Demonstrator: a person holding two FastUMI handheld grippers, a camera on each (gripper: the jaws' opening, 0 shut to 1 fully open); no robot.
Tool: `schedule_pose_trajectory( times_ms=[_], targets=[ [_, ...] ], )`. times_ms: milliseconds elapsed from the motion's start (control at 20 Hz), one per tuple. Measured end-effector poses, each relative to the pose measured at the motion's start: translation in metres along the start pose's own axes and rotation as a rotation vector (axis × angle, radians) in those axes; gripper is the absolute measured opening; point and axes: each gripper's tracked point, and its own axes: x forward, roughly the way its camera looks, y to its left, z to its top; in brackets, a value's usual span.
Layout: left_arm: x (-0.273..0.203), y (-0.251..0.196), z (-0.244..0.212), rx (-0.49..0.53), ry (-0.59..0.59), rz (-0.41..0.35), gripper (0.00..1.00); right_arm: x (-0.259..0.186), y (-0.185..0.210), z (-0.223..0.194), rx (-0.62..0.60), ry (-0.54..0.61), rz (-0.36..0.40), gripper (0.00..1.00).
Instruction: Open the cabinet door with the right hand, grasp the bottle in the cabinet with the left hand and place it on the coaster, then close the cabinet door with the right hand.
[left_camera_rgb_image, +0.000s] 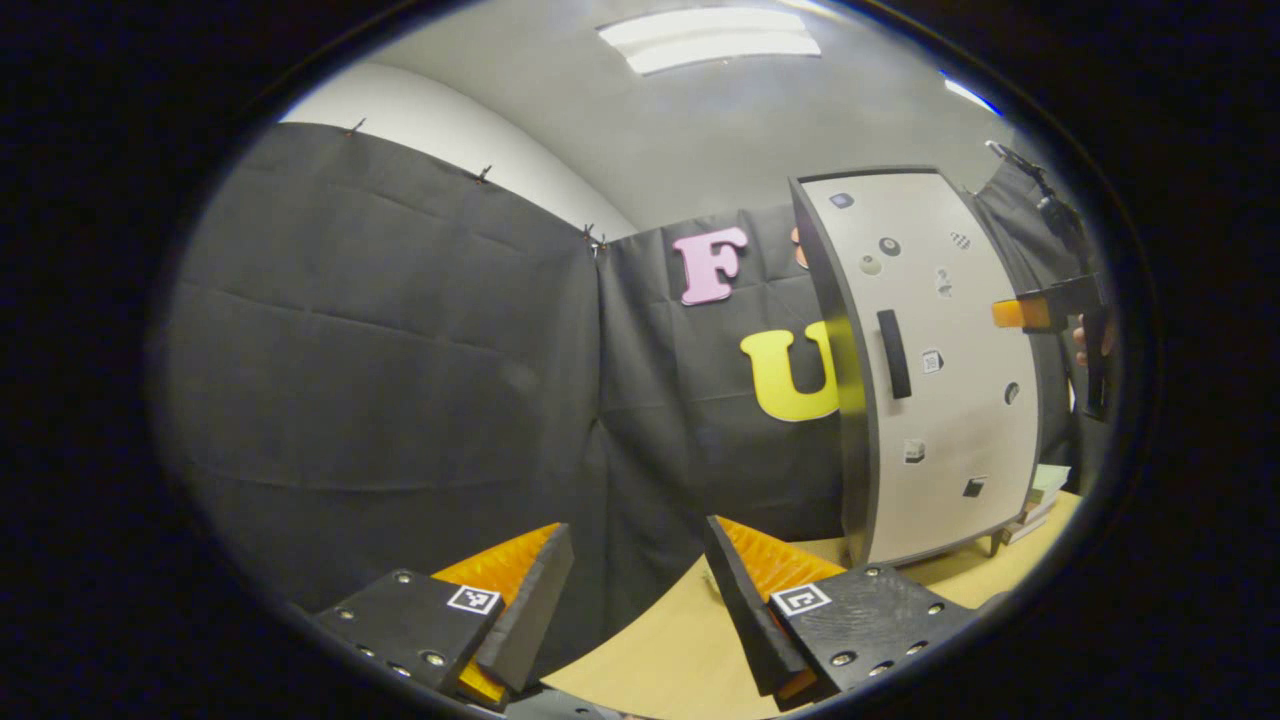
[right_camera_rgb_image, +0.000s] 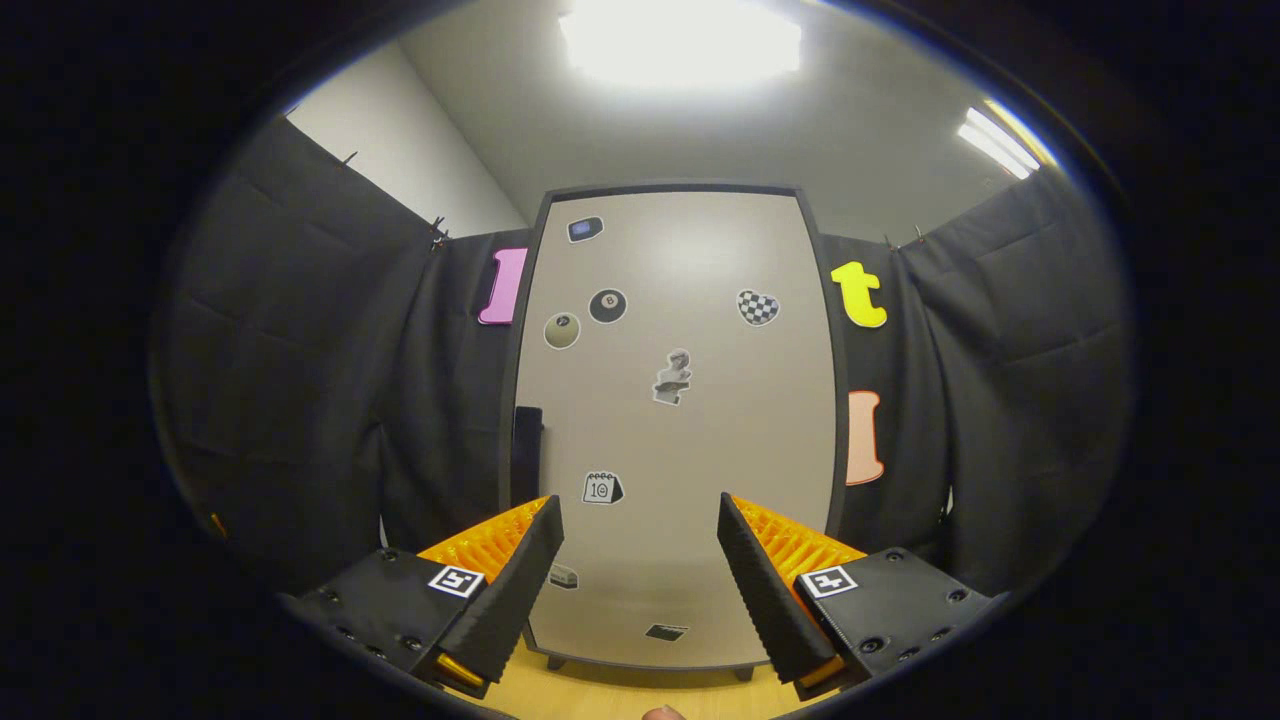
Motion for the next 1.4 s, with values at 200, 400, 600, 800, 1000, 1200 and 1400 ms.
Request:
schedule_pose_trajectory(
  times_ms=[200,400,600,800,1000,1200,1400],
  targets=[
    [-0.008,0.033,-0.005,0.018,0.010,0.069,0.80,0.024,0.018,-0.002,0.022,0.019,0.019,0.99],
    [-0.019,0.062,-0.010,0.023,0.025,0.131,0.80,0.046,0.035,-0.003,0.034,0.025,0.043,0.99],
    [-0.024,0.082,-0.017,0.034,0.037,0.173,0.80,0.071,0.053,-0.001,0.038,0.026,0.061,0.99],
    [-0.027,0.095,-0.023,0.031,0.048,0.202,0.80,0.095,0.070,-0.004,0.049,0.054,0.072,0.99],
    [-0.026,0.100,-0.027,0.026,0.060,0.229,0.80,0.117,0.085,-0.017,0.043,0.103,0.070,0.99],
    [-0.025,0.107,-0.036,0.021,0.071,0.251,0.80,0.139,0.100,-0.030,0.069,0.166,0.079,0.99],
    [-0.024,0.116,-0.043,0.020,0.080,0.277,0.80,0.153,0.112,-0.035,0.094,0.207,0.085,0.93]
  ],
)
